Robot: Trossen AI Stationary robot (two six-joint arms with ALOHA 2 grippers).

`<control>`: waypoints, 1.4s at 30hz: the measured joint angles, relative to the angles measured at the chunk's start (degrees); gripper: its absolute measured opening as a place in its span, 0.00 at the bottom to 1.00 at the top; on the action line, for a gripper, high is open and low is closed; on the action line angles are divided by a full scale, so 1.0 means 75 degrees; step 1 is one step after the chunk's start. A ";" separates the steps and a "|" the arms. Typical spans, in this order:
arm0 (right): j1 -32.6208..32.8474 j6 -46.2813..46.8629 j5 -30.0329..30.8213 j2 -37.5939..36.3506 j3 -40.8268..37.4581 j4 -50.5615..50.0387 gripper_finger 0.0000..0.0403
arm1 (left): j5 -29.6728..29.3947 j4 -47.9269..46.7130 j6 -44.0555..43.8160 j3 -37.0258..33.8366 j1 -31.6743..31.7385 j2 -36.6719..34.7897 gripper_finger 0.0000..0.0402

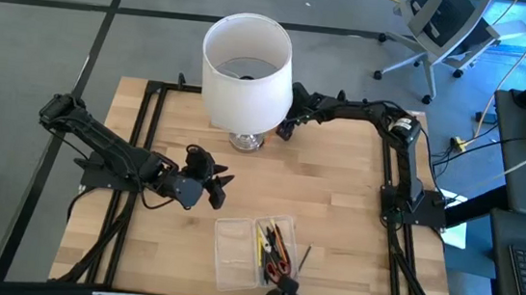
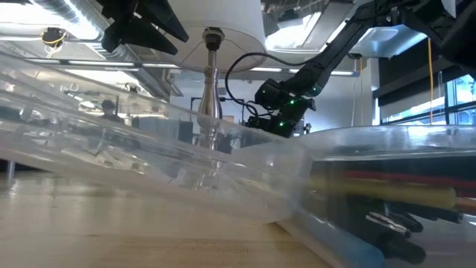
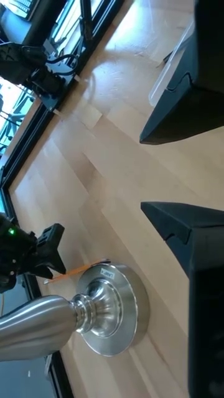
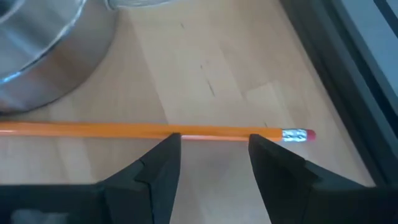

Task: Pick & place school supplies into a supply box
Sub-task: Put the orange pencil into the transparent supply box

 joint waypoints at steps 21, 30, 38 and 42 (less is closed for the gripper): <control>0.0315 0.0183 -0.0396 0.0204 0.0006 0.0340 0.48 | 0.0110 0.0006 -0.0059 0.0000 -0.0002 0.0000 0.38; 0.0313 0.0394 -0.0302 0.0063 0.0044 -0.0690 0.48 | 0.0109 0.0012 -0.0221 0.0000 -0.0001 0.0000 0.37; 0.0086 0.1954 0.1216 -0.1423 -0.0140 -0.2809 0.48 | 0.0149 -0.0021 -0.0216 0.0000 0.0000 0.0000 0.38; -0.0588 0.2386 0.1244 -0.2202 -0.0989 -0.3456 0.48 | 0.0368 -0.0032 -0.0204 0.0000 -0.0002 0.0000 0.37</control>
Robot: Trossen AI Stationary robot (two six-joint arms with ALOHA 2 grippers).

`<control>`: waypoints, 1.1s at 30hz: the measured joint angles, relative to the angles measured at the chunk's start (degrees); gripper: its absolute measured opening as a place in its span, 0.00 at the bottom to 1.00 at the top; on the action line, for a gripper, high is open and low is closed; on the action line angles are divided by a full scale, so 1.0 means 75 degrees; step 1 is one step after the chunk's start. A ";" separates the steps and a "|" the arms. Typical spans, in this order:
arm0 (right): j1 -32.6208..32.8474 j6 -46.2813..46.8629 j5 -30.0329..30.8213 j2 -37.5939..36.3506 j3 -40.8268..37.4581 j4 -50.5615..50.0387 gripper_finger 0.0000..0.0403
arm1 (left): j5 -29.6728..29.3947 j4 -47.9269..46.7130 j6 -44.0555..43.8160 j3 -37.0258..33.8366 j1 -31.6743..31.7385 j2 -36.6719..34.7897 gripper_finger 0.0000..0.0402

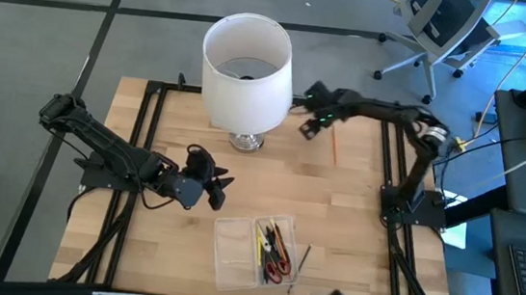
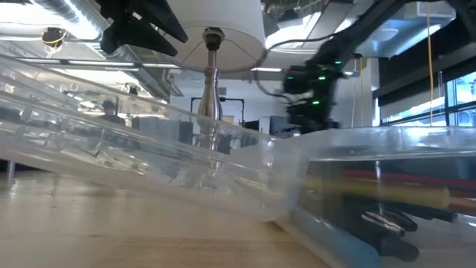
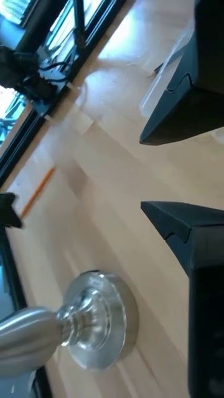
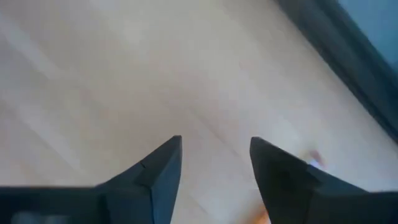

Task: Pick & place school supplies into a supply box
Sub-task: Put the orange pencil into the transparent supply box

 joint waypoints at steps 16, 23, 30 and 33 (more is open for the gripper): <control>-0.1586 0.1023 0.0431 -0.1226 -0.3048 0.1686 0.48 | 0.0192 -0.0061 0.0239 0.0000 -0.0006 0.0003 0.37; -0.1592 0.1004 0.0659 -0.1359 -0.3093 0.1469 0.48 | 0.0386 -0.0176 0.0213 0.0000 -0.0006 0.0003 0.36; -0.1592 0.1487 0.1438 -0.2130 -0.3103 -0.0225 0.48 | 0.0331 -0.0213 0.0212 0.0000 0.0000 0.0015 0.36; -0.1592 0.2190 0.1447 -0.2391 -0.3107 -0.1124 0.48 | 0.0318 -0.0207 0.0211 0.0000 0.0000 0.0015 0.36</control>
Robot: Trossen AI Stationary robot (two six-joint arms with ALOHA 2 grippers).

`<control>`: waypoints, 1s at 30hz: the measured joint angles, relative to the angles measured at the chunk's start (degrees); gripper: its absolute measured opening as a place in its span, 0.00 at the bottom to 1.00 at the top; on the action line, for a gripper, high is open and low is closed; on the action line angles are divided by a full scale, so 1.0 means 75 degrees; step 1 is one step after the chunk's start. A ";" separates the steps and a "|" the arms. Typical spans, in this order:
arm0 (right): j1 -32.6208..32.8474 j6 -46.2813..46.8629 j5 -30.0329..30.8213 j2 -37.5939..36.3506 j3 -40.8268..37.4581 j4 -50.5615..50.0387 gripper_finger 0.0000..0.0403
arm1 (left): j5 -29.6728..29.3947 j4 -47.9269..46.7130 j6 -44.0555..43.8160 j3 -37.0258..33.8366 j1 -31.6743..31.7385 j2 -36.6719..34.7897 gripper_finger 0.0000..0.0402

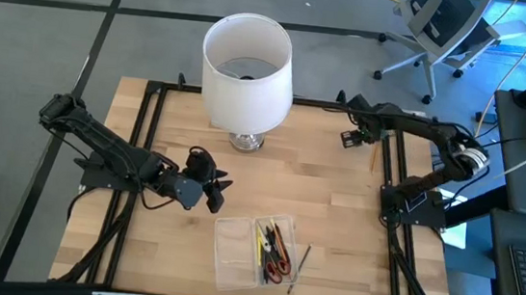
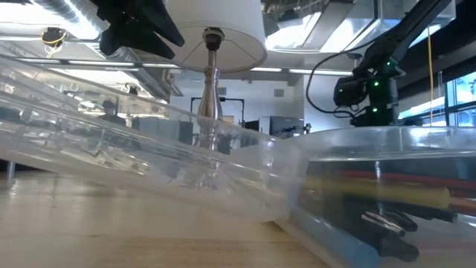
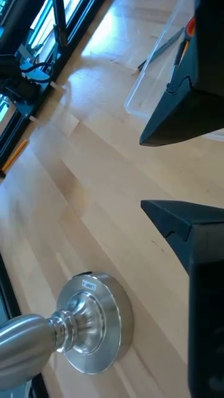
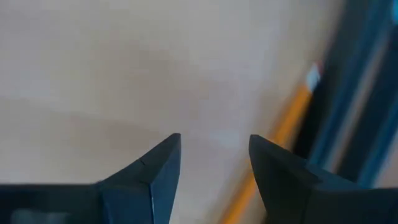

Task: Pick & place school supplies into a supply box
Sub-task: Put the orange pencil into the transparent supply box

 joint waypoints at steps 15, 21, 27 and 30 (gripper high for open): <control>0.0294 0.1042 0.0063 -0.0303 -0.1638 0.0177 0.48 | 0.0017 0.0009 -0.0022 0.0000 0.0000 0.0000 0.36; 0.0274 0.1018 -0.0386 -0.0314 -0.1597 0.0197 0.48 | 0.0023 0.0033 -0.0019 0.0000 0.0000 0.0000 0.36; 0.0014 0.0816 -0.1228 -0.0398 -0.1531 0.0267 0.48 | 0.0182 0.0032 -0.0020 0.0000 -0.0052 0.0000 0.36; -0.0086 0.0662 -0.1626 -0.0399 -0.1528 0.0333 0.47 | 0.0301 0.0032 -0.0016 0.0000 -0.0067 0.0000 0.36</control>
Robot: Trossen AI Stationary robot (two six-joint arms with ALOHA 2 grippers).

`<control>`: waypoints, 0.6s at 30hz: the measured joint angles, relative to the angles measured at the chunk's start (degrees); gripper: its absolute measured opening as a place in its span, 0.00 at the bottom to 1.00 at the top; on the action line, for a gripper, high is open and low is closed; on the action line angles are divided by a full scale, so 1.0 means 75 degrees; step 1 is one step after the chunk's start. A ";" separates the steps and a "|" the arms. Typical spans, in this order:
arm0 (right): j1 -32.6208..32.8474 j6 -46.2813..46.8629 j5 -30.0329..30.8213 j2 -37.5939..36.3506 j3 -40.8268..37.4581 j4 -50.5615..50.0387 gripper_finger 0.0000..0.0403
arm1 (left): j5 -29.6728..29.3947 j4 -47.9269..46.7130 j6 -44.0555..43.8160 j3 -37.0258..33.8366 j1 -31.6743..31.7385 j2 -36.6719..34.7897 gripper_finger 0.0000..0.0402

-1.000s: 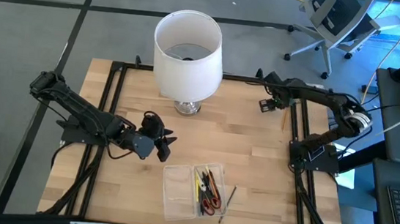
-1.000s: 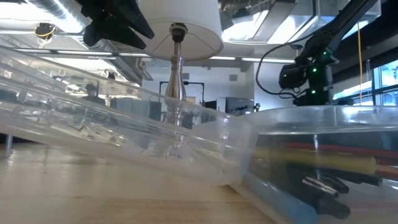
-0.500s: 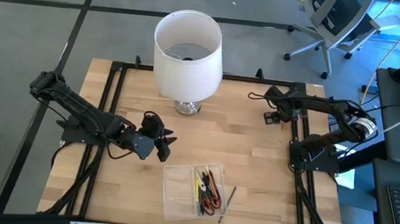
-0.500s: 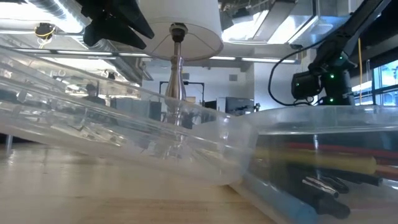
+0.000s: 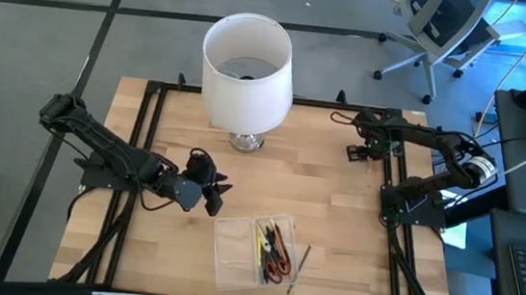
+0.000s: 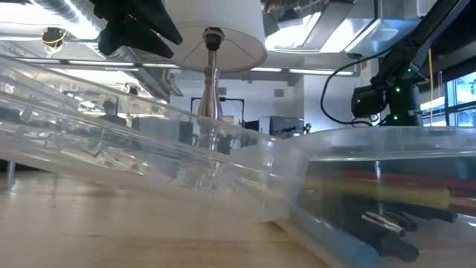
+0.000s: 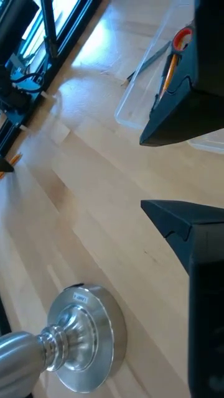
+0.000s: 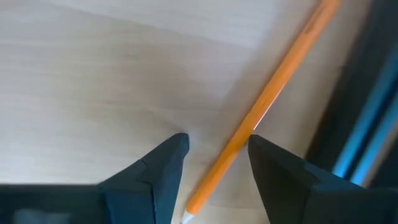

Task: Pick & place school supplies into a supply box
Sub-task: Put the orange pencil into the transparent supply box

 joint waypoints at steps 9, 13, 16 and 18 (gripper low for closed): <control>0.0326 -0.0260 0.0187 0.0000 -0.0012 0.0201 0.37 | -0.0019 0.0003 -0.0006 0.0000 0.0003 0.0003 0.36; 0.0343 -0.0396 0.0206 0.0003 -0.0015 0.0242 0.33 | -0.0022 0.0003 -0.0199 0.0000 0.0003 0.0001 0.36; 0.0345 -0.0532 0.0197 0.0006 -0.0015 0.0291 0.29 | -0.0023 0.0003 -0.0231 0.0000 0.0003 0.0002 0.36; 0.0343 -0.0707 0.0124 0.0009 -0.0015 0.0322 0.26 | -0.0022 0.0003 -0.0346 0.0000 0.0003 0.0000 0.36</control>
